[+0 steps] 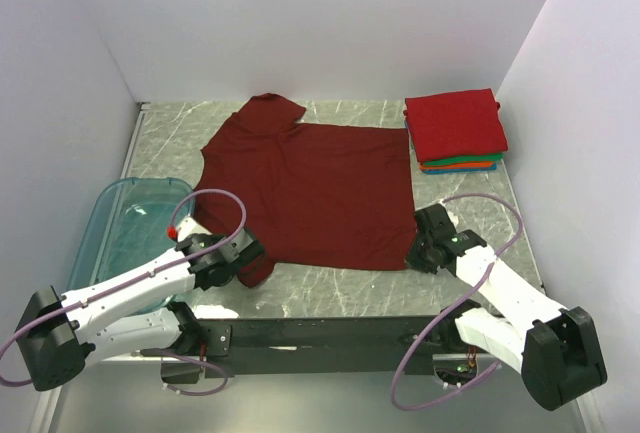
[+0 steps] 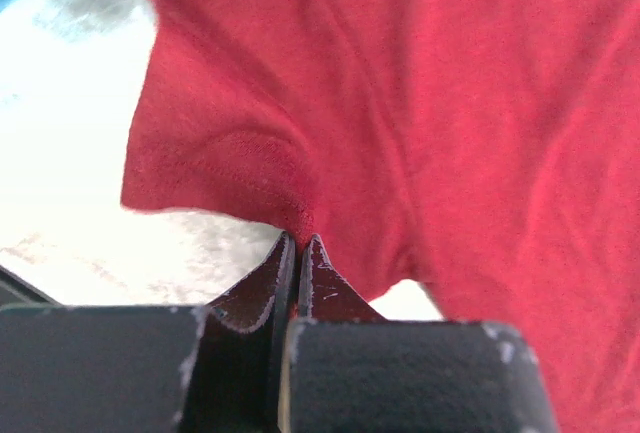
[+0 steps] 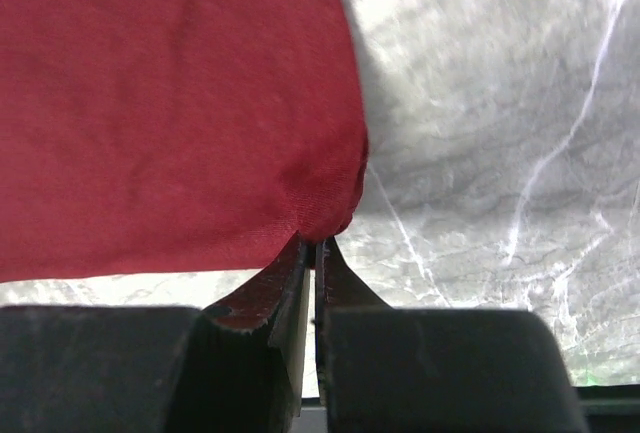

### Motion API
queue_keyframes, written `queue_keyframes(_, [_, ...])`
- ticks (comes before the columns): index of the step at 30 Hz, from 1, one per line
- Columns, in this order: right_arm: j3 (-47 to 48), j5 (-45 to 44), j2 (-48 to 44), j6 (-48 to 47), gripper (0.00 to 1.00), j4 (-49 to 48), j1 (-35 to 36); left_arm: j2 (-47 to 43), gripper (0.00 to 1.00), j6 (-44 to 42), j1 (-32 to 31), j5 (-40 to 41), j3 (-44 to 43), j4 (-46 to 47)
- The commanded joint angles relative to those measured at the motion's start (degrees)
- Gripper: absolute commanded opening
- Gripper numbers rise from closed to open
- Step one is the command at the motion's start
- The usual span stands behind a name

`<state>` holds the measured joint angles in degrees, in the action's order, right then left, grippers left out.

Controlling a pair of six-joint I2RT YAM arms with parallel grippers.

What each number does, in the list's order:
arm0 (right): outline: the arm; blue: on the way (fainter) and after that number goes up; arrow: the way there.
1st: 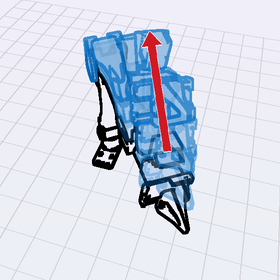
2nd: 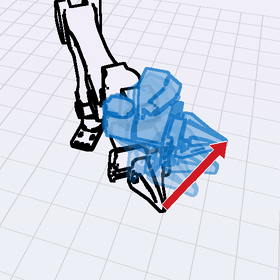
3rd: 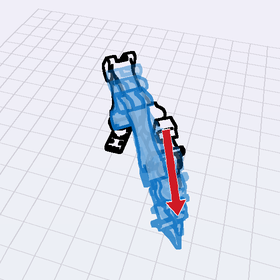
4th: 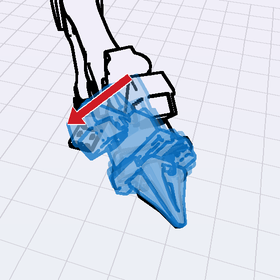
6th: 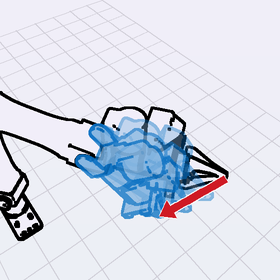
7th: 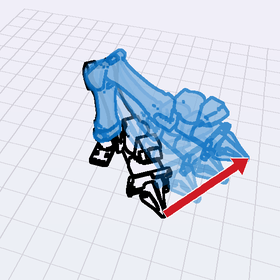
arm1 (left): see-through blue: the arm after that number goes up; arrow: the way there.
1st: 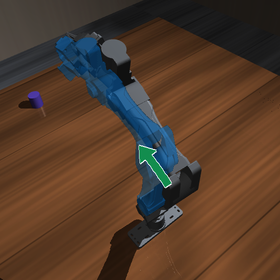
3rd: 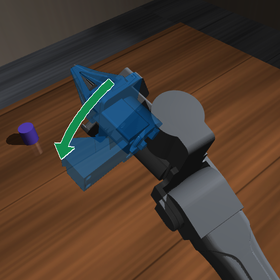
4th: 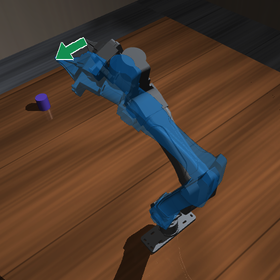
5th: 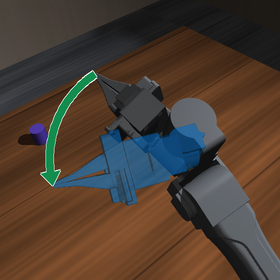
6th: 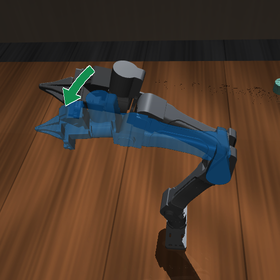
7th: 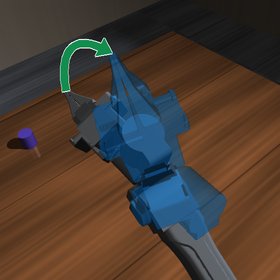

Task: Fold and stack the t-shirts
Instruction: Fold the tshirt

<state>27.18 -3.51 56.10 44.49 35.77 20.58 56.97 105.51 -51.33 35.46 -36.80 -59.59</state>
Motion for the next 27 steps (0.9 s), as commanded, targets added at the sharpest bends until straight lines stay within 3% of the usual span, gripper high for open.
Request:
queue_keyframes(1, [4.8, -2.0, 1.0, -2.4, 0.07, 0.4, -0.5, 1.3, 0.00, -3.2, 0.7, 4.8, -4.6, -1.1])
queue_keyframes(7, [9.3, -2.8, 2.3, -4.2, 0.06, 1.1, -0.5, 4.5, 0.00, -8.3, 4.1, 8.1, -10.2, -1.1])
queue_keyframes(18, [17.5, -3.0, 7.0, -7.5, 0.05, -0.2, -2.9, 10.3, 0.00, -26.6, 14.1, 8.0, -17.3, 11.9])
queue_keyframes(27, [23.0, -2.7, 11.2, -10.4, 0.05, -1.7, -6.8, 18.1, 0.00, -32.3, 19.0, 8.6, -25.1, 13.7])
